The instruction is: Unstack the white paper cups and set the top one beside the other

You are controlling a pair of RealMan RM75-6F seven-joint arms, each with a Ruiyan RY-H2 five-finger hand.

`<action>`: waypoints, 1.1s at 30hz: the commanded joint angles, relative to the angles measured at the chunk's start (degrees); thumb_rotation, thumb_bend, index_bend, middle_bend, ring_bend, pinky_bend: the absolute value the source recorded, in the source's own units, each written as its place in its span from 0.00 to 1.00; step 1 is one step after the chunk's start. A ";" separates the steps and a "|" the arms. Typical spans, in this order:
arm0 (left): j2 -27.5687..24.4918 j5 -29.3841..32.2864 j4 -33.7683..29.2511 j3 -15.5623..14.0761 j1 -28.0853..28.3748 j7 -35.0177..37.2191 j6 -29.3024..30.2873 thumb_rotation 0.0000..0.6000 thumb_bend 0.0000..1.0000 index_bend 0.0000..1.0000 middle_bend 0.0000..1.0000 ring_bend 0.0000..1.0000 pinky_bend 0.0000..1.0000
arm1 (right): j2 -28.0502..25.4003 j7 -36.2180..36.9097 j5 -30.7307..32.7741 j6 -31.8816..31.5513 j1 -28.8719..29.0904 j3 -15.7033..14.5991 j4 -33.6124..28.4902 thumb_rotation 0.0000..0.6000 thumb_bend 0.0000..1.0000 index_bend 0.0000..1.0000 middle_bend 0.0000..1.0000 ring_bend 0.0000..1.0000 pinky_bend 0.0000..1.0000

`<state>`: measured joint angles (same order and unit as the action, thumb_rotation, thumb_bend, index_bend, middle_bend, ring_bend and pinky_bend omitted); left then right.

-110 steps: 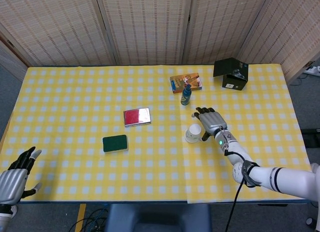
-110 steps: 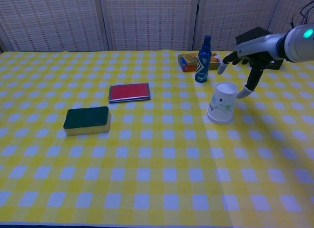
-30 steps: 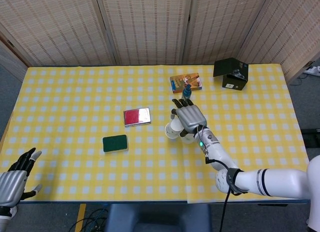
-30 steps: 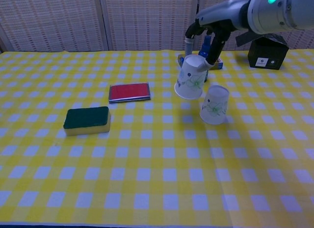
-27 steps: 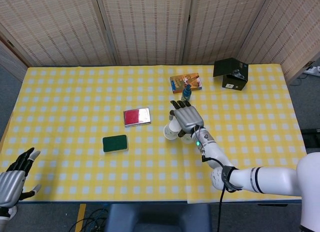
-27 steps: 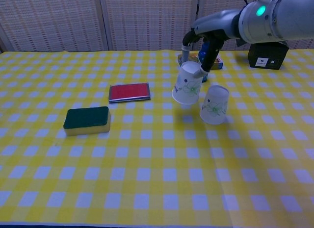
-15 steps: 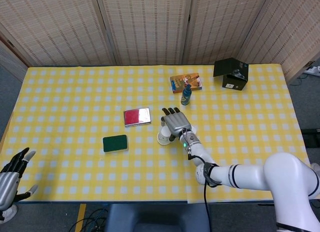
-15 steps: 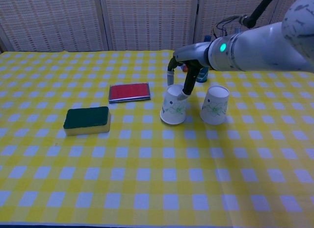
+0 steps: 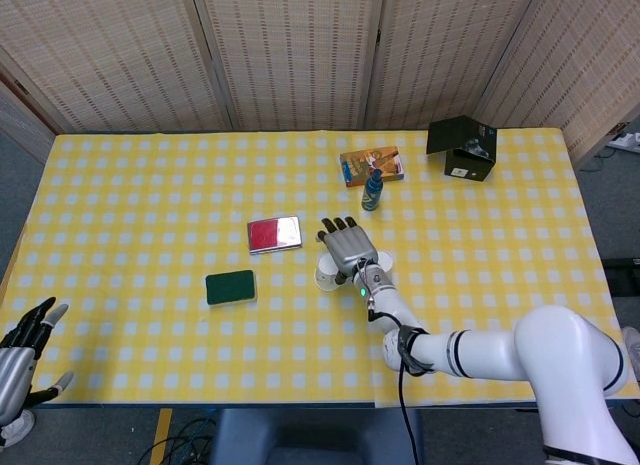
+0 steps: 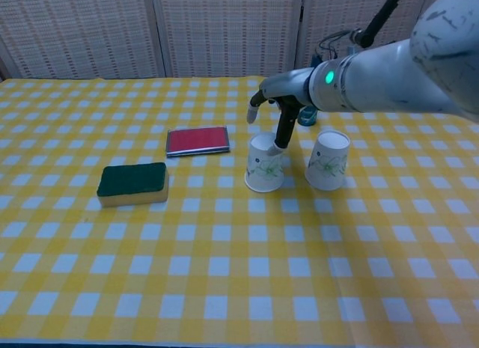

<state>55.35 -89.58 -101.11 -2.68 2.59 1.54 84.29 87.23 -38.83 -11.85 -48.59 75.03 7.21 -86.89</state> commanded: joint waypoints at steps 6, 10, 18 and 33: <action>0.89 0.93 0.16 0.23 0.50 -1.72 -1.33 1.00 0.26 0.03 0.00 0.00 0.23 | -7.93 3.00 -5.63 -3.42 -3.06 1.66 -10.68 1.00 0.20 0.00 0.00 0.00 0.00; 1.56 1.90 0.20 0.50 0.85 -3.51 -2.23 1.00 0.26 0.03 0.00 0.00 0.23 | -16.26 6.42 -17.15 -11.67 -10.26 -0.84 -23.57 1.00 0.20 0.00 0.00 0.00 0.00; 2.58 3.35 -0.67 1.33 0.87 -7.20 -1.90 1.00 0.26 0.03 0.00 0.00 0.23 | -27.08 18.59 -51.87 -28.14 -32.55 -16.45 -32.87 1.00 0.20 0.00 0.00 0.00 0.00; 5.01 2.16 0.19 1.69 1.04 -12.11 -0.70 1.00 0.26 0.04 0.00 0.00 0.23 | -23.55 27.35 -78.41 -48.43 -58.58 -24.51 -11.30 1.00 0.20 0.00 0.00 0.00 0.00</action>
<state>60.21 -87.27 -101.06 -1.05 3.71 -10.40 83.43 61.68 -13.48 -87.30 -94.20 20.77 -16.31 -102.93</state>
